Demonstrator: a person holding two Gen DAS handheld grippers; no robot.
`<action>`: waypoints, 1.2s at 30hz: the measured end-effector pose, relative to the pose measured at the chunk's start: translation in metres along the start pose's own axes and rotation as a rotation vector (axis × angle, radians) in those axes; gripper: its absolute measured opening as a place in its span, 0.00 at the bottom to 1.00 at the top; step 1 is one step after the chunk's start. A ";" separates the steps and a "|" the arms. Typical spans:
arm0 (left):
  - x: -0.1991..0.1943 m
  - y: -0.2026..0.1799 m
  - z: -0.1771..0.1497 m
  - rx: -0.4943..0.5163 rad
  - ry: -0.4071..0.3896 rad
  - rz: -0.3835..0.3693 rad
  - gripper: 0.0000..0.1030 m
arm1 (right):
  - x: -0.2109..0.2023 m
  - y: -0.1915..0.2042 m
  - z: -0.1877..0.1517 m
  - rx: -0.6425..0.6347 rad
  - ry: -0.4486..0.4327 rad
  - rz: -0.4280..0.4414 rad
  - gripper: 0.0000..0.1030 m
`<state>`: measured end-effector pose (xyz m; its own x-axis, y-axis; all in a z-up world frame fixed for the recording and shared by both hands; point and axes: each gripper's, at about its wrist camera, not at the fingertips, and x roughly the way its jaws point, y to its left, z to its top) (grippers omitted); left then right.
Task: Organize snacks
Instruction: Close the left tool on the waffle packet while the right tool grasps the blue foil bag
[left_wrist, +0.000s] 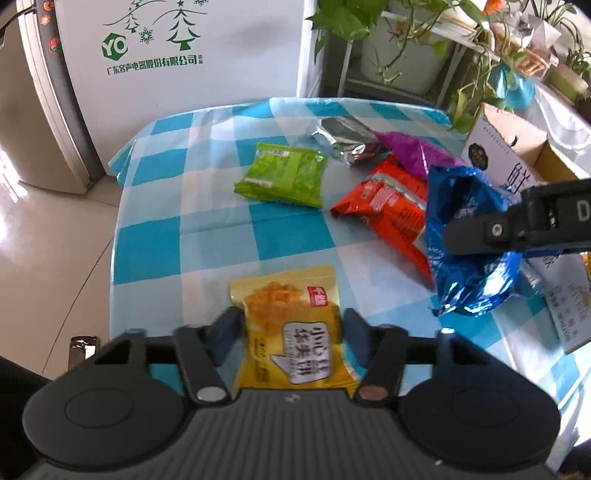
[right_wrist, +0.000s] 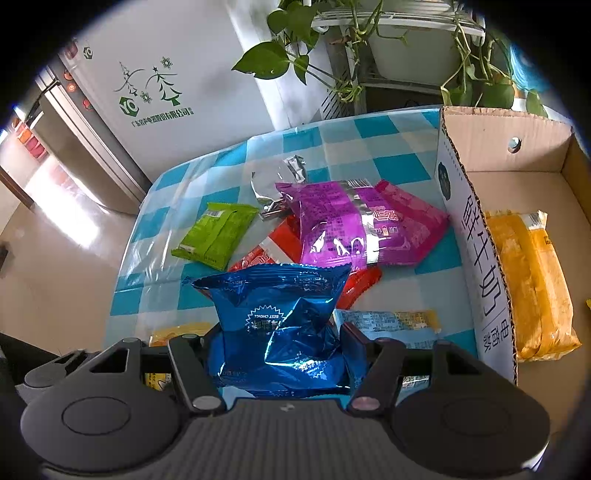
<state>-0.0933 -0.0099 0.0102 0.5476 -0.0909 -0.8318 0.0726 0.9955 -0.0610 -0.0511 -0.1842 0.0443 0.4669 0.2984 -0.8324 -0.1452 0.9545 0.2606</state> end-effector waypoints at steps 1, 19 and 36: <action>0.000 0.000 -0.001 0.002 -0.003 0.001 0.53 | 0.000 0.000 0.000 0.000 0.000 0.001 0.67; 0.006 -0.011 -0.005 0.096 0.023 0.016 0.82 | -0.005 0.000 0.000 0.003 -0.017 0.002 0.67; 0.013 -0.017 -0.003 0.133 0.090 0.008 0.92 | -0.014 -0.002 0.001 0.017 -0.051 0.004 0.67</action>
<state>-0.0896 -0.0278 -0.0010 0.4723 -0.0741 -0.8783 0.1814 0.9833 0.0146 -0.0561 -0.1904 0.0561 0.5100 0.3011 -0.8057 -0.1328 0.9531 0.2721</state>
